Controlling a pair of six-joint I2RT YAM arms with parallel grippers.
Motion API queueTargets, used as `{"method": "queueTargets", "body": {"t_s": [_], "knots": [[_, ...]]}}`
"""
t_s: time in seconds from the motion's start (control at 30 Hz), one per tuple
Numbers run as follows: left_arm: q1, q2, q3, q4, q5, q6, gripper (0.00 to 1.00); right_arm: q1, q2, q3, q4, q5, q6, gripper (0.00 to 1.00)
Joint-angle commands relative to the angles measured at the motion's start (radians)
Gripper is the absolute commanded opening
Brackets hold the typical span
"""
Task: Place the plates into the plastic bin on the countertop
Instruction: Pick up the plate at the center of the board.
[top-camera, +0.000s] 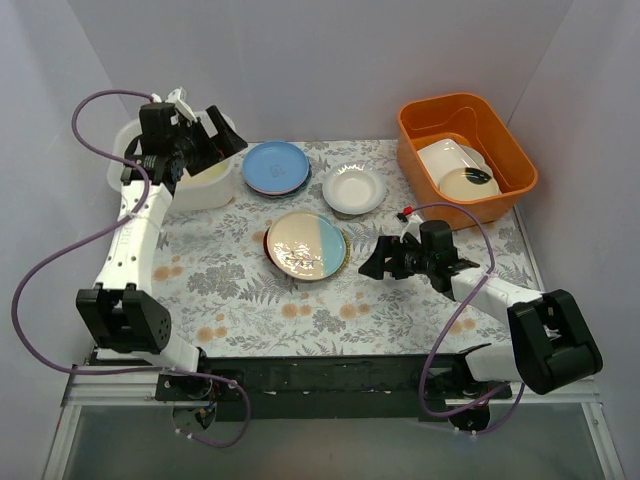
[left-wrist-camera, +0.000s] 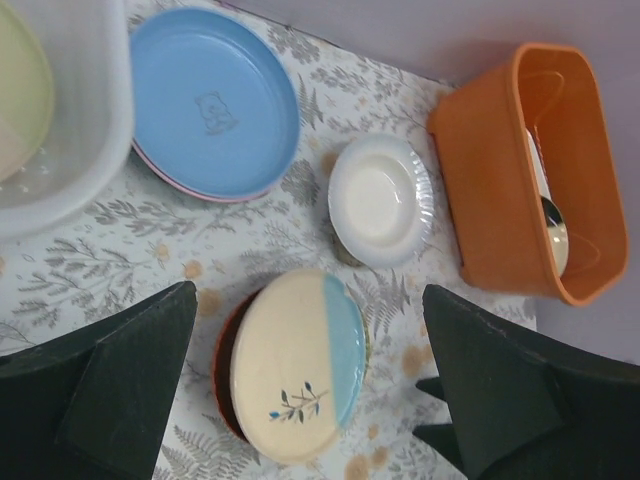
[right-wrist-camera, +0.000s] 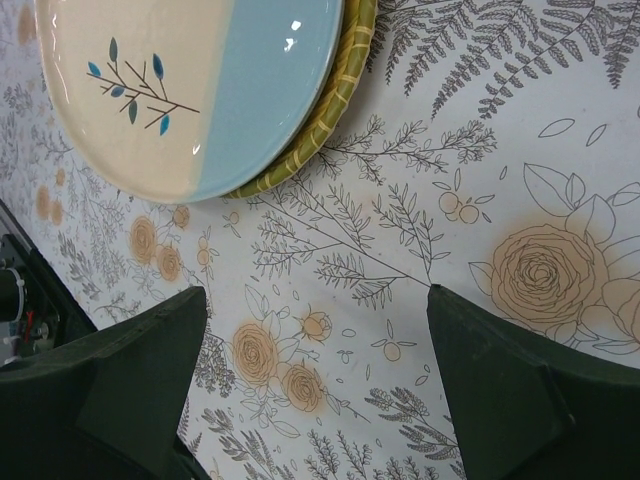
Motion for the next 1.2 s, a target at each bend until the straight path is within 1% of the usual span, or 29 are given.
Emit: {"method": "queueTargets", "body": {"t_s": [0.0, 0.03, 0.1, 0.13, 0.17, 0.23, 0.33, 0.37, 0.4, 0.47, 0.53, 0.77, 1.07, 1.17], "knots": [[-0.016, -0.131, -0.142, 0.048, 0.128, -0.029, 0.95, 0.006, 0.022, 0.035, 0.065, -0.037, -0.003, 0.98], [-0.021, -0.154, -0.221, 0.060, 0.140, -0.037, 0.95, 0.004, 0.025, 0.033, 0.065, -0.038, -0.003, 0.98], [-0.048, -0.212, -0.300, 0.103, 0.171, -0.037, 0.94, 0.006, 0.027, 0.036, 0.060, -0.034, -0.006, 0.98], [-0.057, -0.223, -0.361, 0.102, 0.171, -0.032, 0.93, 0.006, 0.025, 0.035, 0.059, -0.031, -0.006, 0.98], [-0.079, -0.237, -0.390, 0.103, 0.157, -0.041, 0.93, 0.007, 0.021, 0.033, 0.054, -0.028, -0.007, 0.98], [-0.093, -0.277, -0.487, 0.137, 0.152, -0.060, 0.93, 0.007, 0.010, 0.029, 0.049, -0.020, -0.009, 0.98], [-0.134, -0.297, -0.564, 0.193, 0.159, -0.103, 0.91, 0.009, -0.007, 0.024, 0.039, -0.008, -0.007, 0.98], [-0.146, -0.298, -0.611, 0.212, 0.156, -0.112, 0.91, 0.007, -0.010, 0.022, 0.036, -0.005, -0.007, 0.98], [-0.157, -0.298, -0.628, 0.251, 0.153, -0.121, 0.91, 0.007, -0.019, 0.019, 0.031, 0.003, -0.006, 0.98], [-0.177, -0.280, -0.653, 0.279, 0.148, -0.137, 0.91, 0.007, -0.027, 0.013, 0.019, 0.012, -0.004, 0.98], [-0.186, -0.259, -0.647, 0.284, 0.142, -0.132, 0.90, 0.007, -0.038, 0.013, -0.007, 0.023, -0.007, 0.98], [-0.192, -0.220, -0.650, 0.298, 0.105, -0.120, 0.89, 0.007, -0.084, -0.005, -0.037, 0.055, -0.010, 0.98], [-0.194, -0.229, -0.710, 0.307, 0.093, -0.126, 0.89, 0.012, -0.026, 0.030, -0.007, 0.028, -0.007, 0.98], [-0.196, -0.243, -0.730, 0.307, 0.080, -0.129, 0.89, 0.016, 0.020, 0.055, 0.005, 0.011, -0.010, 0.98]]}}
